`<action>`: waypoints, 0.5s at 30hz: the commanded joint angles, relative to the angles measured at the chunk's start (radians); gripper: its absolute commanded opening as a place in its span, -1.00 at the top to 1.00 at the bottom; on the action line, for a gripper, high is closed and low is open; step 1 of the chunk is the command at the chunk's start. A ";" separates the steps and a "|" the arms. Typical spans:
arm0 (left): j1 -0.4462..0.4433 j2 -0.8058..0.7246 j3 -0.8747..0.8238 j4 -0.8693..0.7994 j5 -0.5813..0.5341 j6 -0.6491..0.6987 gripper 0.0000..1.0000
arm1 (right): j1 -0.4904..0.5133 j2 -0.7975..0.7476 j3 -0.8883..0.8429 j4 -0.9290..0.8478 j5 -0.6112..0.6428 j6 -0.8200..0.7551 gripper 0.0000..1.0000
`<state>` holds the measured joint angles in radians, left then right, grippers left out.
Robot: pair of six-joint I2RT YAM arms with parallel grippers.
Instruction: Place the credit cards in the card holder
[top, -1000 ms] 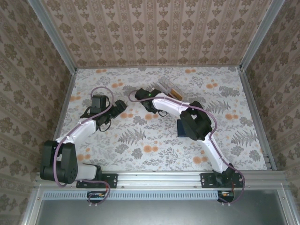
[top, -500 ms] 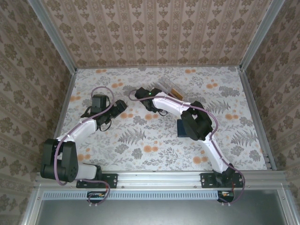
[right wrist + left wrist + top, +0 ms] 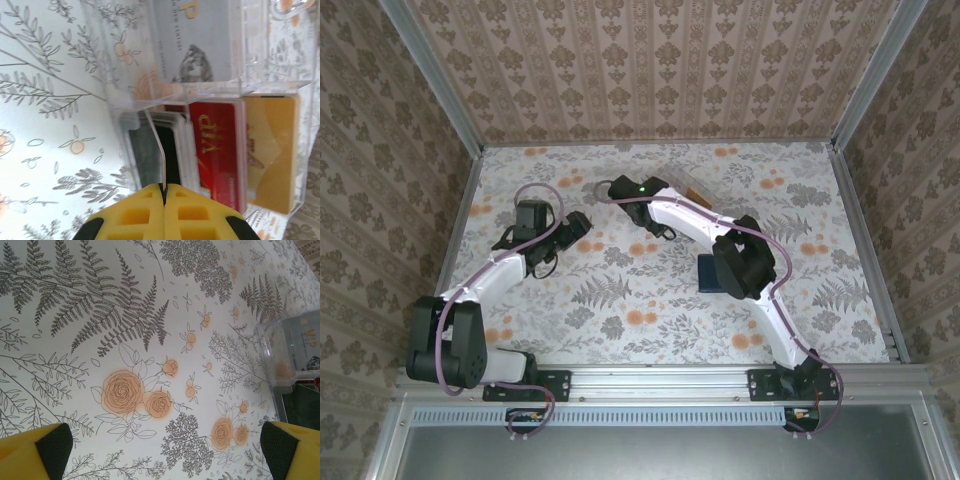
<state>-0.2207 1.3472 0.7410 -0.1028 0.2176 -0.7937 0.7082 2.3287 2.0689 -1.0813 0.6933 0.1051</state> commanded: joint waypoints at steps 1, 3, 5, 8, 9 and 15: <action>0.004 0.006 0.029 0.003 0.018 -0.015 -1.00 | -0.026 -0.054 0.042 -0.084 -0.072 0.024 0.90; 0.004 0.006 0.029 0.004 0.023 -0.015 -1.00 | -0.033 -0.064 0.052 -0.097 -0.111 0.030 0.92; 0.004 0.005 0.032 0.008 0.030 -0.015 -1.00 | -0.039 -0.079 0.053 -0.101 -0.139 0.037 0.92; 0.004 0.007 0.036 0.013 0.046 -0.015 -1.00 | -0.045 -0.105 0.056 -0.116 -0.180 0.050 0.92; 0.003 0.008 0.040 0.016 0.057 -0.013 -1.00 | -0.048 -0.116 0.056 -0.121 -0.199 0.056 0.92; -0.010 0.022 0.071 0.054 0.145 0.002 -0.93 | -0.090 -0.220 0.030 -0.104 -0.403 0.107 0.94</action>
<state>-0.2230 1.3533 0.7647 -0.0963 0.2943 -0.7933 0.6373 2.2005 2.0926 -1.1595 0.4290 0.1616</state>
